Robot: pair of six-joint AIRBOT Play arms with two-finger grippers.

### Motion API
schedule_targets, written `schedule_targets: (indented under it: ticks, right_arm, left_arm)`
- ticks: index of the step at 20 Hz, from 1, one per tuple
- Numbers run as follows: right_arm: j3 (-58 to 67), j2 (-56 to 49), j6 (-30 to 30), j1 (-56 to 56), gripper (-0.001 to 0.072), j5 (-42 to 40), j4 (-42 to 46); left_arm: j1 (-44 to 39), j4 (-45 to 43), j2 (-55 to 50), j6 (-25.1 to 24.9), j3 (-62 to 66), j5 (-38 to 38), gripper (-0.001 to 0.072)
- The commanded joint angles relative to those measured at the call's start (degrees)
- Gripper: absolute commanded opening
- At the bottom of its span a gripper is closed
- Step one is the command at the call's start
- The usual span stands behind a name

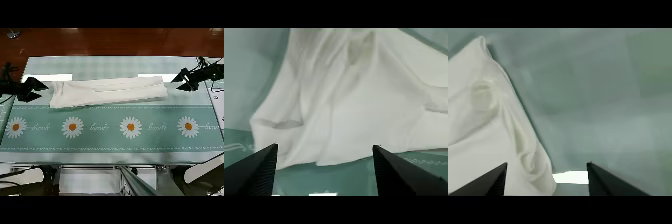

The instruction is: Fold the shirts.

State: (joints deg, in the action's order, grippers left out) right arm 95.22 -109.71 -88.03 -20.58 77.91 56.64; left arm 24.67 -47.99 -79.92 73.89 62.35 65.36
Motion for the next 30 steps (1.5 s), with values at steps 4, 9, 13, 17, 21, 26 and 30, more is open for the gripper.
schedule_targets:
  ticks: [4,9,13,17,21,26,30]
  right_arm:
    - [0.1,-5.5,1.6,4.4,0.0576,1.8,-7.0]
    - [2.7,-6.5,1.9,8.1,0.0024,0.4,-12.7]
    - [4.9,0.2,4.1,8.0,0.003,5.7,-4.2]
    - [-8.8,20.5,7.2,7.7,0.003,2.7,3.0]
    - [-27.9,43.3,6.6,7.6,0.0031,0.0,7.6]
    - [-38.6,60.3,2.4,7.6,0.0031,0.5,7.4]
    - [-38.6,63.2,1.7,7.6,0.0031,1.1,6.4]
  left_arm:
    - [-10.6,9.5,14.7,-6.2,-13.4,-8.6,0.0702]
    - [-25.7,11.2,13.5,-6.2,-13.4,-9.5,0.0654]
    - [-32.4,11.9,13.4,-7.0,-12.9,-14.3,0.0023]
    - [-42.0,12.0,12.7,-9.5,-12.2,-22.4,0.0022]
    - [-51.5,11.9,2.8,-7.4,-5.3,-26.6,0.0022]
    - [-59.8,11.8,-19.0,2.0,17.5,-16.2,0.0022]
    - [-68.3,15.1,-29.8,4.8,26.4,-10.4,0.0022]
